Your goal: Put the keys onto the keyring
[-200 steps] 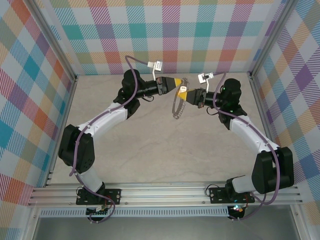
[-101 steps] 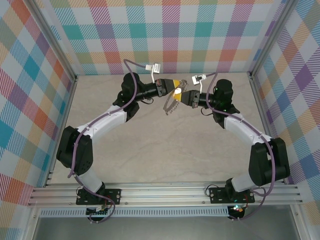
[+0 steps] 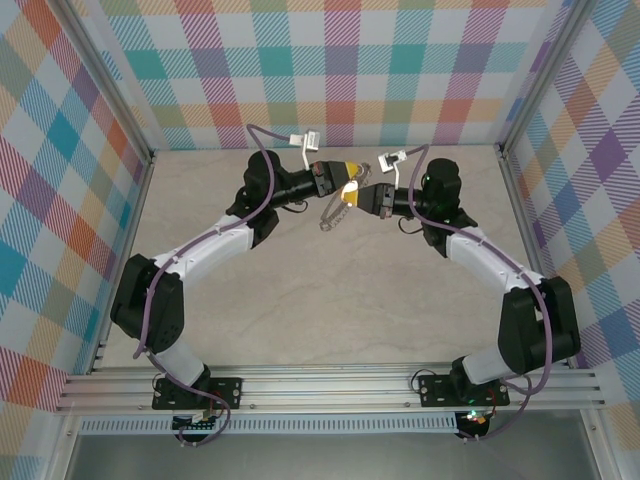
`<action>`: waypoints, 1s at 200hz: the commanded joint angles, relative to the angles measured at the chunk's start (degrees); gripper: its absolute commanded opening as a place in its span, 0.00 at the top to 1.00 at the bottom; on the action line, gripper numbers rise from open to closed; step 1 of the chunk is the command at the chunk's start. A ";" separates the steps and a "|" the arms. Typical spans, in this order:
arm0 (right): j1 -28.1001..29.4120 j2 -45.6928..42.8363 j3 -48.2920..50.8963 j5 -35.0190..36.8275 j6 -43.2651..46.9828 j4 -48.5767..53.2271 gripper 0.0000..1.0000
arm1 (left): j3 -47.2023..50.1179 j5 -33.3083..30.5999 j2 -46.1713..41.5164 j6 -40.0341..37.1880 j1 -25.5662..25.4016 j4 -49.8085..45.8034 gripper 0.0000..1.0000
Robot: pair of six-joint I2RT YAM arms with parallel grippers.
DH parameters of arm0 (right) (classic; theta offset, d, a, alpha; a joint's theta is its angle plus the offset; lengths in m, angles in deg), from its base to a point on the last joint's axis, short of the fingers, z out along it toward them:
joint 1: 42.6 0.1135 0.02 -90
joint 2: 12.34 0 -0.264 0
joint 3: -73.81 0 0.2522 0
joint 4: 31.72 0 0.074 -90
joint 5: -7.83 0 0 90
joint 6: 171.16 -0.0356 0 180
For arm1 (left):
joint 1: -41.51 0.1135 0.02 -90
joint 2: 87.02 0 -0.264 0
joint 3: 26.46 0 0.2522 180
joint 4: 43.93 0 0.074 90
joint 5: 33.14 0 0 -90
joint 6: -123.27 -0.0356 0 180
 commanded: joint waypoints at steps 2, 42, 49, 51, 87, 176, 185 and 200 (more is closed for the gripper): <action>0.82 -2.58 1.36 -1.65 2.56 4.98 0.91 | -0.35 -2.09 -2.78 0.80 -0.82 6.86 1.00; -1.33 -7.18 3.28 0.85 2.86 8.81 0.60 | 0.01 -2.50 -2.91 0.74 -0.82 7.17 1.00; -1.99 -8.42 3.74 1.25 2.71 9.44 0.59 | 0.02 -2.52 -2.92 0.64 -0.82 7.20 1.00; -2.21 -8.79 3.95 1.49 2.65 9.56 0.58 | 0.04 -2.51 -2.94 0.62 -0.82 7.20 1.00; -4.62 -16.58 5.98 4.92 2.54 13.16 0.51 | 0.23 -2.34 -3.00 0.38 -0.82 7.31 1.00; -4.92 -14.82 3.45 17.41 -15.71 -3.27 0.57 | 2.32 -8.34 -5.25 2.86 -0.89 6.36 1.00; -4.87 -13.91 3.44 18.15 -17.63 -5.58 0.58 | 2.56 -9.23 -5.37 3.76 -0.90 6.32 1.00; -4.60 -12.78 3.23 19.62 -19.63 -8.21 0.60 | 3.04 -11.38 -5.72 5.79 -0.90 5.88 1.00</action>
